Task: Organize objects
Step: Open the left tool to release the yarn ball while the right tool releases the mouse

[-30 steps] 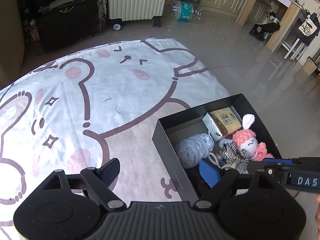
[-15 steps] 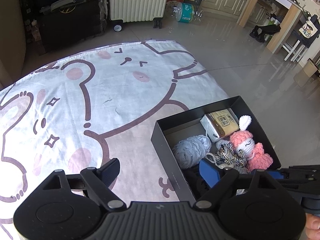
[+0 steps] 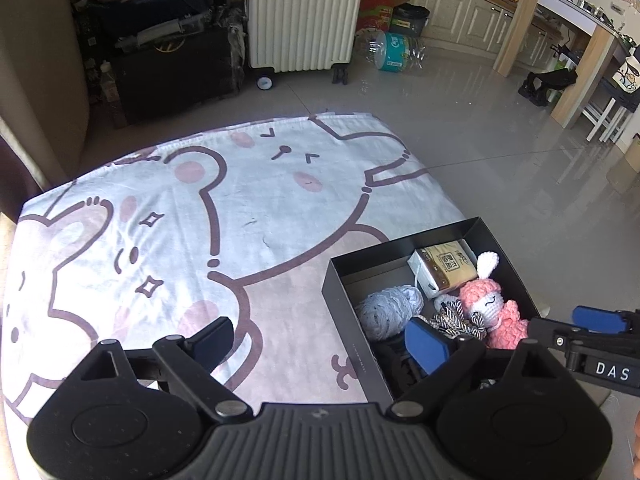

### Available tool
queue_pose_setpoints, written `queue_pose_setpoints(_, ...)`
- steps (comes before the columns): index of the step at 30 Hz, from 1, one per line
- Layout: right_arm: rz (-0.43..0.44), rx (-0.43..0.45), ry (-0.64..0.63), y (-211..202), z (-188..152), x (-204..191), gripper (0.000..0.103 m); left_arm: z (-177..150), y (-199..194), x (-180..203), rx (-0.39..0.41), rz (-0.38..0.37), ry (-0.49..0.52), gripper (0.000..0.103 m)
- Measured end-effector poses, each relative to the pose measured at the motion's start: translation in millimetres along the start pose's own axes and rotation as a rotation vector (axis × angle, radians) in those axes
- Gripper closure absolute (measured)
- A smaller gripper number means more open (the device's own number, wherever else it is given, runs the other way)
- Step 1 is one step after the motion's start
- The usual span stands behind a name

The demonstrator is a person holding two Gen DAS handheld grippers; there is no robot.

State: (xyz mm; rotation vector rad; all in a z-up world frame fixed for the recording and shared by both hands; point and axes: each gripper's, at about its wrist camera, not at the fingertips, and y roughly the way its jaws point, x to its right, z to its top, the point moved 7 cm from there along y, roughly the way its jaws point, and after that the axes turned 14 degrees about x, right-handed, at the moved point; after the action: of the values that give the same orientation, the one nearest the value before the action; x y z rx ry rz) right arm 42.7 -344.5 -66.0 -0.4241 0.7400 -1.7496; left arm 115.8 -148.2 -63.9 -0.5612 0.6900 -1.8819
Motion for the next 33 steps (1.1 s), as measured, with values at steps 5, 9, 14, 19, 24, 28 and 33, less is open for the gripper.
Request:
queue_pose_setpoints(5, -0.038, 0.036, -0.042, -13, 1, 6, 0.027, -2, -14, -1, -0.004, 0.035, 0.015, 0.009)
queue_pose_setpoints(9, -0.061, 0.057, -0.065, -22, 2, 9, 0.022, -6, -24, -2, -0.007, 0.044, 0.016, 0.008)
queue_pose_setpoints(14, -0.075, 0.081, -0.089, -34, 2, 9, 0.013, -12, -35, -4, -0.012, 0.049, -0.009, 0.0)
queue_pose_setpoints(19, -0.081, 0.096, -0.108, -44, 3, 9, 0.002, -16, -41, -8, -0.008, 0.09, -0.015, 0.0)
queue_pose_setpoints(24, -0.091, 0.089, -0.112, -48, 0, 10, 0.0, -24, -39, -9, -0.009, 0.117, 0.017, 0.0)
queue_pose_setpoints(28, -0.105, 0.08, -0.112, -47, -4, 12, 0.0, -31, -38, -9, -0.014, 0.097, 0.023, 0.0)
queue_pose_setpoints(33, -0.113, 0.053, -0.119, -43, -11, 12, 0.0, -34, -38, -11, -0.007, 0.092, 0.006, 0.0)
